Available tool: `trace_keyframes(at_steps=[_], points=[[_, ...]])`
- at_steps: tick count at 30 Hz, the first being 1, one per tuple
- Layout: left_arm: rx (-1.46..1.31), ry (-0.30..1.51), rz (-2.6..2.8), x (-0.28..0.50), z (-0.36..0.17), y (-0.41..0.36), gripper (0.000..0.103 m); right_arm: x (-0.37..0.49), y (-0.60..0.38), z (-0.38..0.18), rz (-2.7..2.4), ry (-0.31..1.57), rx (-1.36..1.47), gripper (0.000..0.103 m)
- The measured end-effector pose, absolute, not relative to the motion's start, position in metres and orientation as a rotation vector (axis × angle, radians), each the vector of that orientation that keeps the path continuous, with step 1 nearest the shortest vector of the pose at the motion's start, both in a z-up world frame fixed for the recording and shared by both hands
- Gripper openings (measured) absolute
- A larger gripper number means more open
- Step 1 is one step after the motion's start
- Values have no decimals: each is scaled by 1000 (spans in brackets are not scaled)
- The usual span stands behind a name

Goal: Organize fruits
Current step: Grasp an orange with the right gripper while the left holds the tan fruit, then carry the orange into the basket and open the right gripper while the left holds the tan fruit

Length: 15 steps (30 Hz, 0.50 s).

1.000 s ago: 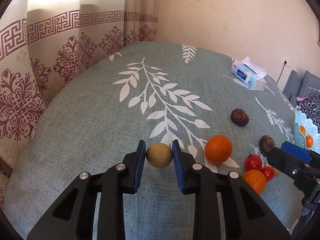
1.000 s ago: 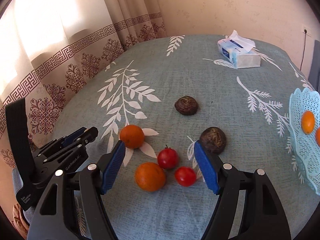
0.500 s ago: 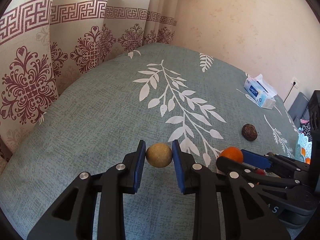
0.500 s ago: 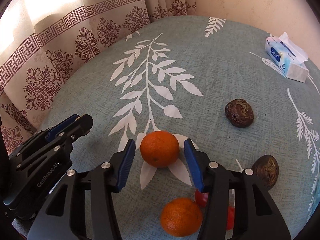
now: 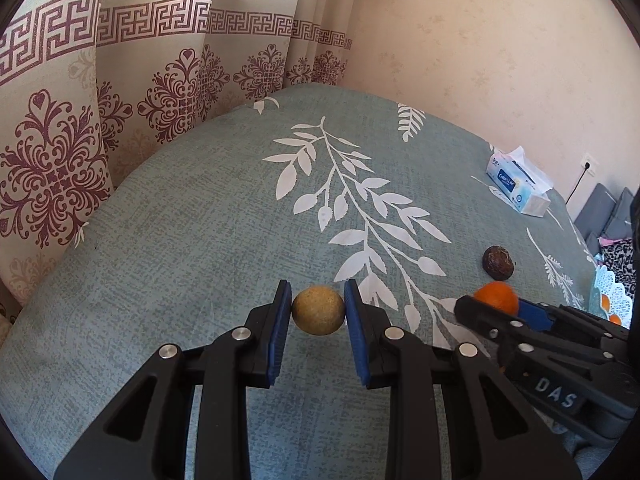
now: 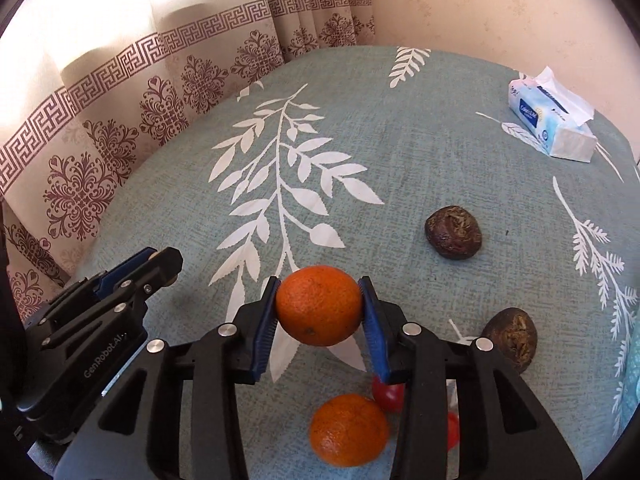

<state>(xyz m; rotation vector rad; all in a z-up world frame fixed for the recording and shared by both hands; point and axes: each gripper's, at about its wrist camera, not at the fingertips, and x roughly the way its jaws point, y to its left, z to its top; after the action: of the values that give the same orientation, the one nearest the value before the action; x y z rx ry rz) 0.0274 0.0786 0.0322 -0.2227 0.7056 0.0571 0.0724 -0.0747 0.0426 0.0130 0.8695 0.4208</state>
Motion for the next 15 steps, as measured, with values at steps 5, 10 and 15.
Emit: trace_keyframes(at_steps=[5, 10, 15], points=[[-232, 710, 39, 28, 32, 80, 28, 61, -101, 64, 386, 807, 76, 41], [-237, 706, 37, 28, 32, 82, 28, 46, -130, 83, 334, 746, 128, 41], [-238, 695, 21, 25, 34, 81, 28, 31, -160, 95, 276, 705, 166, 40]])
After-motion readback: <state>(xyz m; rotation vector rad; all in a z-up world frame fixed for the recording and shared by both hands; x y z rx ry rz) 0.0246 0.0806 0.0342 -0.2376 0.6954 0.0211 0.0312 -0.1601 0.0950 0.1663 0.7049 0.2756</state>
